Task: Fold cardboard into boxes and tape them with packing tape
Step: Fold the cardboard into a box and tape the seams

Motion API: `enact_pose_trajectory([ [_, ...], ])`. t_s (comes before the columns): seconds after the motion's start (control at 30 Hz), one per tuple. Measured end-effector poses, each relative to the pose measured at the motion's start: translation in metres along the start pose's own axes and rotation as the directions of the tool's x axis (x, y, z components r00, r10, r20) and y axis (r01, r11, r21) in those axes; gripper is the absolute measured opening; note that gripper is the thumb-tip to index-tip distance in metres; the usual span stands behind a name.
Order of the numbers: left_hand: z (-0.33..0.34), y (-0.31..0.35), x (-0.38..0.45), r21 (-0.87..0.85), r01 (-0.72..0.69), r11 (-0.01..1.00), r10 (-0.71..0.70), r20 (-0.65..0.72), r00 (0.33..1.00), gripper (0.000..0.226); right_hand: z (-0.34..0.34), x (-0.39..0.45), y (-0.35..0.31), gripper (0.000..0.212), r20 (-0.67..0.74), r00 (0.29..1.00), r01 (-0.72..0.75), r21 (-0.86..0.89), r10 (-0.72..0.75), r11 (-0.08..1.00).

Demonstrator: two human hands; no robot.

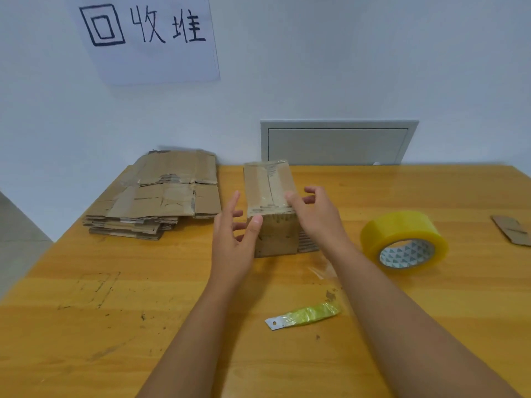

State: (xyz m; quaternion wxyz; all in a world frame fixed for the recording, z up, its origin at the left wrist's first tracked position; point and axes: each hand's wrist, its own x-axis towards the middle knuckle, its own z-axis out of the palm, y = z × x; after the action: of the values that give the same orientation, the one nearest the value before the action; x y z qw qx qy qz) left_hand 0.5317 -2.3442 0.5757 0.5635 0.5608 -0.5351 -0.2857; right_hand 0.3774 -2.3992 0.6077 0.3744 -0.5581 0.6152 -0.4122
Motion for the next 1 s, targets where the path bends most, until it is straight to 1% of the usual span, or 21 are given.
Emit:
enact_pose_trajectory([
  [0.03, 0.001, 0.000, 0.001, 0.037, -0.021, 0.999, 0.021, 0.017, 1.000, 0.049, 0.001, -0.006, 0.002, 0.065, -0.045, 0.997, 0.054, -0.070, -0.058, 0.996],
  [0.07, 0.002, 0.001, 0.001, 0.059, -0.047, 0.997, 0.045, 0.032, 0.998, 0.042, 0.001, -0.012, 0.003, 0.063, -0.055, 0.993, 0.101, -0.126, -0.109, 0.987],
  [0.1, 0.003, 0.002, 0.000, 0.059, -0.065, 0.996, 0.063, 0.038, 0.997, 0.034, 0.001, -0.015, 0.004, 0.057, -0.034, 0.990, 0.131, -0.161, -0.138, 0.978],
  [0.17, 0.001, 0.010, 0.002, 0.041, -0.094, 0.995, 0.094, 0.008, 0.996, 0.032, -0.005, -0.015, 0.000, 0.042, 0.055, 0.988, 0.150, -0.142, -0.143, 0.978],
  [0.23, -0.006, 0.022, 0.015, 0.105, -0.062, 0.993, 0.071, -0.081, 0.994, 0.032, -0.015, -0.005, -0.006, 0.035, 0.172, 0.978, 0.136, -0.119, -0.114, 0.984],
  [0.27, -0.012, 0.027, 0.026, 0.188, -0.023, 0.982, 0.048, -0.128, 0.991, 0.032, -0.019, 0.001, -0.008, 0.037, 0.219, 0.970, 0.138, -0.134, -0.106, 0.981],
  [0.33, -0.027, 0.034, 0.048, 0.335, 0.070, 0.940, -0.016, -0.162, 0.987, 0.044, -0.025, 0.011, -0.009, 0.044, 0.253, 0.958, 0.190, -0.222, -0.132, 0.956],
  [0.37, -0.033, 0.035, 0.056, 0.374, 0.101, 0.922, -0.053, -0.137, 0.989, 0.047, -0.026, 0.012, -0.009, 0.046, 0.217, 0.962, 0.229, -0.300, -0.168, 0.926],
  [0.43, -0.040, 0.032, 0.059, 0.411, 0.092, 0.907, -0.085, -0.036, 0.996, 0.042, -0.027, 0.003, -0.009, 0.046, 0.009, 0.957, 0.262, -0.466, -0.291, 0.845],
  [0.47, -0.040, 0.029, 0.057, 0.430, 0.066, 0.900, -0.070, -0.007, 0.998, 0.039, -0.026, -0.007, -0.010, 0.045, -0.085, 0.931, 0.266, -0.506, -0.355, 0.820],
  [0.5, -0.041, 0.028, 0.053, 0.459, 0.029, 0.888, -0.029, -0.008, 1.000, 0.036, -0.023, -0.018, -0.010, 0.043, -0.110, 0.911, 0.290, -0.514, -0.397, 0.808],
  [0.6, -0.043, 0.030, 0.038, 0.549, -0.040, 0.835, 0.082, -0.051, 0.995, 0.026, -0.007, -0.047, -0.004, 0.040, 0.038, 0.906, 0.375, -0.528, -0.421, 0.762],
  [0.67, -0.046, 0.035, 0.029, 0.583, -0.040, 0.812, 0.101, -0.073, 0.992, 0.019, -0.007, -0.041, 0.002, 0.038, 0.034, 0.916, 0.351, -0.546, -0.399, 0.761],
  [0.73, -0.044, 0.041, 0.016, 0.610, -0.053, 0.790, 0.116, -0.065, 0.991, 0.023, -0.013, -0.026, 0.003, 0.041, 0.001, 0.942, 0.295, -0.484, -0.337, 0.824],
  [0.8, -0.037, 0.044, -0.001, 0.606, -0.139, 0.783, 0.141, 0.044, 0.989, 0.023, -0.017, -0.015, 0.001, 0.055, 0.008, 0.971, 0.232, -0.302, -0.241, 0.925],
  [0.83, -0.035, 0.046, -0.010, 0.586, -0.203, 0.785, 0.172, 0.110, 0.979, 0.022, -0.016, -0.015, 0.001, 0.059, 0.014, 0.975, 0.222, -0.208, -0.224, 0.953],
  [0.87, -0.035, 0.046, -0.015, 0.562, -0.270, 0.781, 0.227, 0.146, 0.963, 0.021, -0.013, -0.018, 0.001, 0.059, 0.017, 0.972, 0.234, -0.139, -0.234, 0.962],
  [0.9, -0.039, 0.044, -0.016, 0.546, -0.323, 0.773, 0.294, 0.142, 0.945, 0.020, -0.009, -0.025, 0.002, 0.056, 0.021, 0.965, 0.264, -0.104, -0.263, 0.959],
  [0.93, -0.044, 0.041, -0.014, 0.550, -0.341, 0.762, 0.335, 0.115, 0.935, 0.022, -0.005, -0.034, 0.005, 0.052, 0.028, 0.953, 0.303, -0.096, -0.302, 0.948],
  [0.97, -0.050, 0.036, -0.009, 0.564, -0.325, 0.760, 0.329, 0.098, 0.939, 0.029, -0.001, -0.044, 0.010, 0.049, 0.041, 0.937, 0.349, -0.103, -0.347, 0.931],
  [1.0, -0.056, 0.031, -0.004, 0.579, -0.294, 0.761, 0.285, 0.109, 0.952, 0.034, 0.003, -0.053, 0.013, 0.046, 0.065, 0.919, 0.395, -0.114, -0.390, 0.912],
])
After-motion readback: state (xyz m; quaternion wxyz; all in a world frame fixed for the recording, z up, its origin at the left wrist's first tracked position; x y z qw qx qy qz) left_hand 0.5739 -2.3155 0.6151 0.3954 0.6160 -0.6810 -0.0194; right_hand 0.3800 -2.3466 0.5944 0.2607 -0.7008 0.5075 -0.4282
